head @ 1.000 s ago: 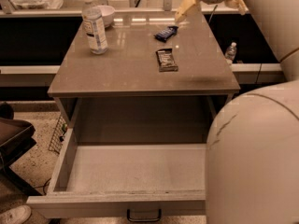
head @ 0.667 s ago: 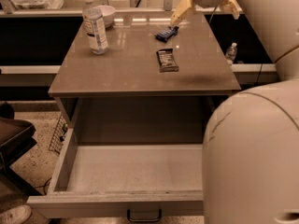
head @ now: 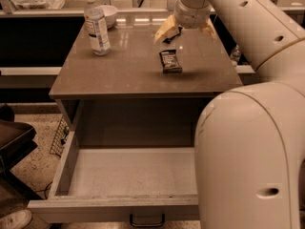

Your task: Place rxbar chocolate into top drawer

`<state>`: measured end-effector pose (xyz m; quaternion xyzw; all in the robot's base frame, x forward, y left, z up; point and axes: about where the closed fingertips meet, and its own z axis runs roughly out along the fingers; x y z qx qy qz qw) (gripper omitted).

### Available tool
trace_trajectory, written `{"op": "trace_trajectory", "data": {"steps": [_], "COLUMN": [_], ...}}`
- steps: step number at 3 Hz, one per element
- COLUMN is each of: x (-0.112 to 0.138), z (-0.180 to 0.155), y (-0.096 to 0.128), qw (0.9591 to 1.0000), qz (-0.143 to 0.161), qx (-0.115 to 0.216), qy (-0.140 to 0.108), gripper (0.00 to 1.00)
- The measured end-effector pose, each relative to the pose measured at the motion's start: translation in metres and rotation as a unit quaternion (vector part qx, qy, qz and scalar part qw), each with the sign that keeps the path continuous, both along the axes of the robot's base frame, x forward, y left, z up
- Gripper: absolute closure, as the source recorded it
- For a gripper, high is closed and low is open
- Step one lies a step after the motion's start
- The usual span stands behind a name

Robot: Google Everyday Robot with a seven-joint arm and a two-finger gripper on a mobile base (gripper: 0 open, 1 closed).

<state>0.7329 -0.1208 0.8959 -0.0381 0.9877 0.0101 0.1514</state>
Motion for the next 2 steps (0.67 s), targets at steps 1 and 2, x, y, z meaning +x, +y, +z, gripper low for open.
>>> {"op": "trace_trajectory", "data": {"steps": [1,2], "x": [0.0077,0.0089], "z": [-0.0153,-0.0218], "y": [0.0072,0.0072], "qw": [0.9999,0.9999], "qz": [0.007,0.01], "qx": [0.011,0.007], "qy": [-0.002,-0.001], "gripper": [0.0,0.0]}}
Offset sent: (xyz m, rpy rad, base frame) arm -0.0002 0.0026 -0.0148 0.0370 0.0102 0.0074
